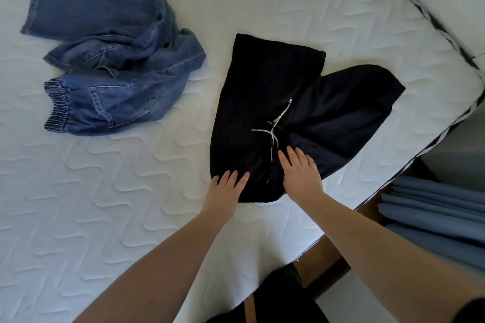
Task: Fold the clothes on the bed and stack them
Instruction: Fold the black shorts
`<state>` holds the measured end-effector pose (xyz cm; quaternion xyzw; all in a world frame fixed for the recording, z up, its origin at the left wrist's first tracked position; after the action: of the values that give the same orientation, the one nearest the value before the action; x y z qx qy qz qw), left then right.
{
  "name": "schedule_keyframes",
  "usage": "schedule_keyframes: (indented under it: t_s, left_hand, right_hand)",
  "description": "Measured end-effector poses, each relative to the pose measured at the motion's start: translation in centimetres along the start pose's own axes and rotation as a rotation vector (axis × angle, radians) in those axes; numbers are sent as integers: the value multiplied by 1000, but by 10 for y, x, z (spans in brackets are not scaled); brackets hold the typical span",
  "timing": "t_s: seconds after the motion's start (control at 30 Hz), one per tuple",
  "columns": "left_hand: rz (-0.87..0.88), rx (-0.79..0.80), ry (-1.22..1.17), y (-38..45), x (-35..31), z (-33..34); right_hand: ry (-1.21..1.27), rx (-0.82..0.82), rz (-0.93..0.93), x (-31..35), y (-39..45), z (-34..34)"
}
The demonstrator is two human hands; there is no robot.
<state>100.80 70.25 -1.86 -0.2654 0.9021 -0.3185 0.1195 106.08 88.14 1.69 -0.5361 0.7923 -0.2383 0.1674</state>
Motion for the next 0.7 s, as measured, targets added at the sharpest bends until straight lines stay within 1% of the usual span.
schedule_keyframes:
  t_s: [0.07,0.13,0.2,0.3,0.47,0.57,0.67,0.7]
  left_hand:
    - [-10,84,-18,5,-2,10]
    - [-24,120,-32,8,-1,16]
    - [-24,109,-30,10,-1,19]
    - [-14,77,-30,9,-3,18]
    - [-67,-11,-81,-3,7,9]
    - [-101,-90,-180,-17,19,-5]
    - [-177,-212,-397,-35,34,-27]
    - [-203,-260,-479,-45,40,-35]
  right_hand:
    - [-11,38,5,-5,4,9]
    - [-6,35,19,-9,8,13]
    - [-6,31,45,-13,12,17]
    - [-4,74,86,-20,13,21]
    - [-38,78,55,-32,-1,26]
    - [-52,9,71,-44,-20,23]
    - [56,-111,95,-52,-39,9]
    - [73,-108,90,-53,-46,6]
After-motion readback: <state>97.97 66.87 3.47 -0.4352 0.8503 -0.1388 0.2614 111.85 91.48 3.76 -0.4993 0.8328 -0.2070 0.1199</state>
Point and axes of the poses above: each hand's wrist, its own y-axis towards the middle knuckle, its own z-axis out of the palm, x = y × z, the point moved 8 cm from there along y, towards the middle knuckle, and after that the axes turned 1 degree about y, right-handed, at the moved point
